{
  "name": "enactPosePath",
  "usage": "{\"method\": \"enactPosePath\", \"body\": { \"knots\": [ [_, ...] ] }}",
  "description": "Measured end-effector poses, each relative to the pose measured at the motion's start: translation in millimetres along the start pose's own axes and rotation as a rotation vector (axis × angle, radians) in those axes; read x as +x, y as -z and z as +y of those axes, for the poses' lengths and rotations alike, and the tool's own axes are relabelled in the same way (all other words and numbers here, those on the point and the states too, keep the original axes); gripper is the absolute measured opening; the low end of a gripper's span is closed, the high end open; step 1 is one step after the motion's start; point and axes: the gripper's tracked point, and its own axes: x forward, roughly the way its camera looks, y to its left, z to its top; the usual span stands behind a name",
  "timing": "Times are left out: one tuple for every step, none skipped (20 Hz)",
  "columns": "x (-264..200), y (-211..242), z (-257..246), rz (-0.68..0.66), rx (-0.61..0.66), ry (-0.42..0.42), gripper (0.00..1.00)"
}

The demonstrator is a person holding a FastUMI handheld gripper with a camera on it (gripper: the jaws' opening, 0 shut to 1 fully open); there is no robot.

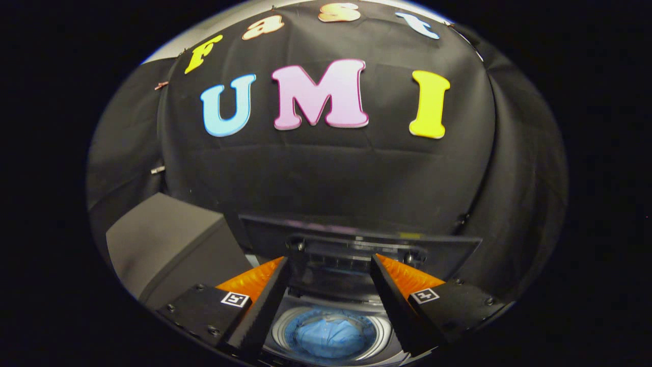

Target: Put the clothes into the washing machine and then close the washing machine lid.

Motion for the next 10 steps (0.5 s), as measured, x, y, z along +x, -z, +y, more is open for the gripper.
{"method": "enactPosePath", "body": {
  "knots": [
    [0.2, -6.6, 1.5, -0.018, -0.003, -0.002, 0.99],
    [0.3, -11.2, 2.1, -0.032, -0.006, -0.003, 0.98],
    [1.4, -16.9, 1.4, -0.050, -0.006, -0.003, 0.98],
    [4.7, -24.9, 0.7, -0.071, -0.003, -0.003, 0.99],
    [10.2, -32.3, 0.6, -0.085, -0.005, -0.004, 0.99],
    [16.9, -35.7, -2.5, -0.084, -0.014, 0.003, 0.98],
    [25.1, -36.6, -6.6, -0.076, -0.022, 0.009, 0.98],
    [35.1, -36.0, -11.9, -0.062, -0.029, 0.019, 0.98],
    [47.4, -37.6, -17.6, -0.049, -0.031, 0.029, 0.98],
    [57.1, -38.0, -21.8, -0.036, -0.028, 0.040, 0.98]
  ]
}}
